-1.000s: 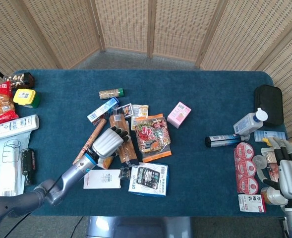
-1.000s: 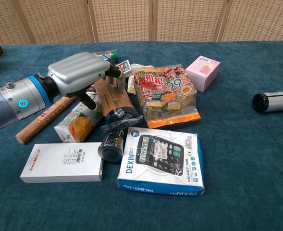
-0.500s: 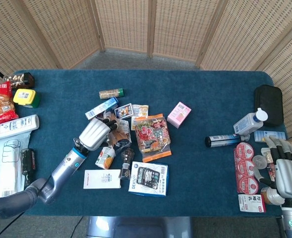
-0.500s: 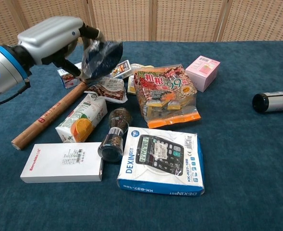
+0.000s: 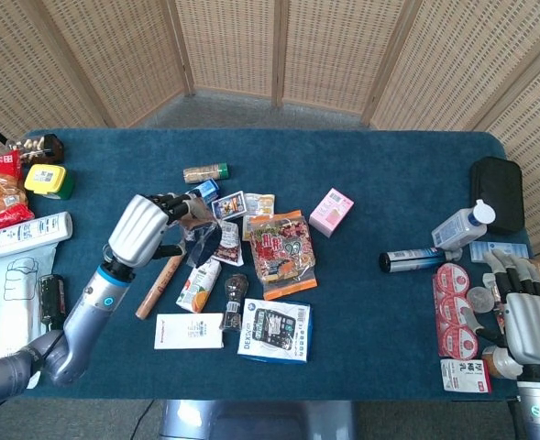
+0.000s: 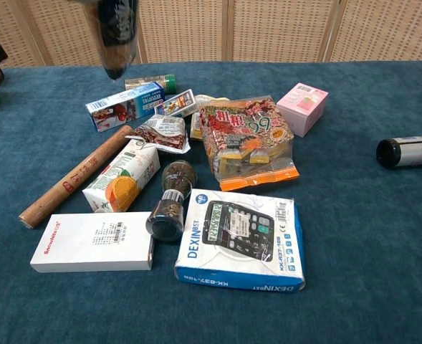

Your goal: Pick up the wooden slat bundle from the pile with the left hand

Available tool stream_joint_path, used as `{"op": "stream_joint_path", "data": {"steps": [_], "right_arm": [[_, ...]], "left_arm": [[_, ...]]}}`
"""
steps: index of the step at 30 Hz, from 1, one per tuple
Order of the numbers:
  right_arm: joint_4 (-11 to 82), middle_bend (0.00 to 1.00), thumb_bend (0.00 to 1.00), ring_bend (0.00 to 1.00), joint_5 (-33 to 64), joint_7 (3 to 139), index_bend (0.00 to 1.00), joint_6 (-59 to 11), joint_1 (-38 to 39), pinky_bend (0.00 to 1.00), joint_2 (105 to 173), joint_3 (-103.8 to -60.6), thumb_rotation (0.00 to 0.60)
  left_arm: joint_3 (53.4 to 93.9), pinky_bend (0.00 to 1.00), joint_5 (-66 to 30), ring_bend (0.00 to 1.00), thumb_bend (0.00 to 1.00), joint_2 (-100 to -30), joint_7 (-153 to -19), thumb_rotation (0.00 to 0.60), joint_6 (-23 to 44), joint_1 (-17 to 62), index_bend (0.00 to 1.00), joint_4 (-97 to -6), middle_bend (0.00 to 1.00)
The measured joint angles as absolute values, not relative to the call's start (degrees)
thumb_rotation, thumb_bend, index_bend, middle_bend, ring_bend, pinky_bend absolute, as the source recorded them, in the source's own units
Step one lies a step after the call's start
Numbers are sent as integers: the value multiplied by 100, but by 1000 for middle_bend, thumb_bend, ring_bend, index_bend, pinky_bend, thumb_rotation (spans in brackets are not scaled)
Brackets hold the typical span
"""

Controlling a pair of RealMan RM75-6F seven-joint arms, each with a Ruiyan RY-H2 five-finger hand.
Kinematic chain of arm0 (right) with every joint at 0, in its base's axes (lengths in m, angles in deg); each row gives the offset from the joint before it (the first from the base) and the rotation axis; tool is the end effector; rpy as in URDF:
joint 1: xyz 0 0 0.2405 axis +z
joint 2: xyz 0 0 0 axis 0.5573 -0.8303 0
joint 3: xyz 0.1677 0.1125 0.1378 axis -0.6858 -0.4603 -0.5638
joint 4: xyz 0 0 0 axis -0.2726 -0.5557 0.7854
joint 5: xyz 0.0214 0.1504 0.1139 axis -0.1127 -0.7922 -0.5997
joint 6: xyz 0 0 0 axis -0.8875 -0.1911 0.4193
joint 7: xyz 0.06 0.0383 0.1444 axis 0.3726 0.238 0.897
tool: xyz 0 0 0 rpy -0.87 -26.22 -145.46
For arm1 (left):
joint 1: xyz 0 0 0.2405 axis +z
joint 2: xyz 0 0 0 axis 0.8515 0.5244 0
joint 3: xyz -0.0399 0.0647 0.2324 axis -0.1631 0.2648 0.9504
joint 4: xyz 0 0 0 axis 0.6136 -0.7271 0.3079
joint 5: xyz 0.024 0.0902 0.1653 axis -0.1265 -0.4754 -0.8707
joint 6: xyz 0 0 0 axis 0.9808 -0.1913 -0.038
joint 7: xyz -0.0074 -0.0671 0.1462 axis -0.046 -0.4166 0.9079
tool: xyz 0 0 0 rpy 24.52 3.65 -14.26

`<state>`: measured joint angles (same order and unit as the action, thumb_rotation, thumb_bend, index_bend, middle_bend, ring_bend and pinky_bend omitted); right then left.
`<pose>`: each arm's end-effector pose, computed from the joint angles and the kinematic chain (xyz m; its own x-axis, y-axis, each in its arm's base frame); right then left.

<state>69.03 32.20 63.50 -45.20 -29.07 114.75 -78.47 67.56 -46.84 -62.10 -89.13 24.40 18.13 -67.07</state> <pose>-0.2586 -0.2021 0.1907 0.3162 0.0320 0.9482 -0.9471 0.0687 0.3135 -0.0777 0.3380 0.1099 0.0859 -0.1370 0.9868 0.7574 -0.6345 -0.1540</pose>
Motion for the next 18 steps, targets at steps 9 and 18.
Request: {"op": "stream_joint_path", "data": {"steps": [9,18], "right_arm": [[6763,49,320,0,3324,6544,0,-4475,-2880,0,11574,-7830,588],[6648,51,320,0,3398,6651,0,-4437,-2858,0,11664,-7807,588]], "left_arm": [[6237,799,-4583,1000,433,-5046,-8598,600,2819,2059,781,-8217,881],[6006,795,-4450,1000,431,-4551,-8429,600,2980,2260,779,-8757,882]]}}
